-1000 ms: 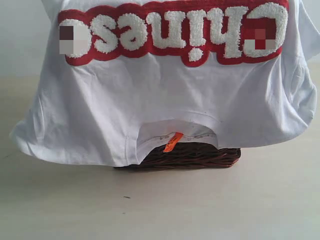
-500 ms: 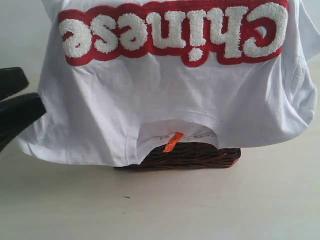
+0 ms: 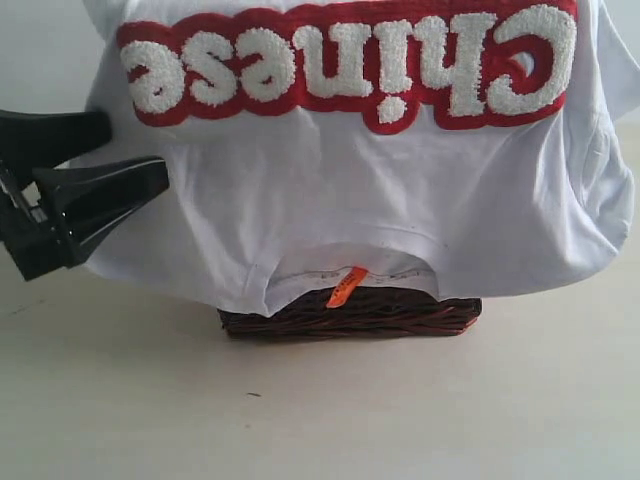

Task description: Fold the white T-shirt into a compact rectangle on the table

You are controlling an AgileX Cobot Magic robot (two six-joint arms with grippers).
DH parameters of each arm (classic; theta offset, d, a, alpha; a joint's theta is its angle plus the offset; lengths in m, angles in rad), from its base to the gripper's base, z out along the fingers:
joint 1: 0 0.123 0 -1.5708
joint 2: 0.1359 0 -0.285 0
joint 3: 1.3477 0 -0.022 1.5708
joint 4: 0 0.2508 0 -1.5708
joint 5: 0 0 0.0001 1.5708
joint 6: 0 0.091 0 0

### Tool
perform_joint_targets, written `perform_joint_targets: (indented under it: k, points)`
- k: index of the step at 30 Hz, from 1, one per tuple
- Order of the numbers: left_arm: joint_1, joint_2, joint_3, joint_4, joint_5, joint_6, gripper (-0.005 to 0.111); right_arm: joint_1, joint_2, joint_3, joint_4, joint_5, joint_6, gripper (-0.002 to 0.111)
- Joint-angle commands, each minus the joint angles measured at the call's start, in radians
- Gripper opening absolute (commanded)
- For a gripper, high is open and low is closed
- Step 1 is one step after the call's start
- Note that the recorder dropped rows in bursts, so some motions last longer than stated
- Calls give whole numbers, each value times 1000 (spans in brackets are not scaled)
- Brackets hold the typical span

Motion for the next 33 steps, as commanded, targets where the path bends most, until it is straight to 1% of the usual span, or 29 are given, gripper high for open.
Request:
perform_joint_targets:
  k: [1, 2, 5, 7, 9, 13, 16, 19, 20, 22, 24, 26, 28, 30, 33]
  points:
    - [-8, -99, -9, 2, -44, -21, 86, -4, -5, -7, -11, 18, -8, 6]
    - [-8, -125, -9, 7, -17, -17, 86, -4, -5, -7, -11, 18, -8, 6]
    - [-8, -168, -9, 8, 147, 38, 86, -4, -5, -7, -11, 18, -8, 6]
    - [-8, -162, -9, 11, 198, 40, 86, -4, -5, -7, -11, 18, -8, 6]
    - [-8, -135, -9, 34, 170, 32, 86, -4, -5, -7, -11, 18, -8, 6]
    - [-8, -29, -9, 29, 13, 21, 86, -4, -5, -7, -11, 18, -8, 6]
    - [-8, 46, -9, -36, 5, 24, 82, -4, -5, -7, -11, 18, -8, 6]
    - [-8, 90, -9, -55, -2, 34, 65, -4, -5, -7, -11, 18, -8, 6]
    - [-8, 95, -9, -52, -11, 34, 56, -4, -5, -7, -11, 18, -8, 6]
    - [-8, 92, -9, -45, -29, 34, 32, -4, -5, -7, -11, 18, -8, 6]
    - [-8, 90, -9, -40, -73, 41, 0, -4, -5, -7, -11, 18, -8, 6]
    - [-8, 90, -14, -43, -140, 69, 0, -4, -5, -7, -11, 18, -8, 6]
    - [-8, 90, -27, -43, -180, 57, 0, -4, -5, -7, -11, 18, -8, 6]
    - [-8, 88, -51, -34, -206, 2, 0, -4, -5, -7, -11, 18, -8, 6]
    - [-8, 69, -106, 22, -245, -64, 0, -4, -5, -7, -11, 18, -8, 6]
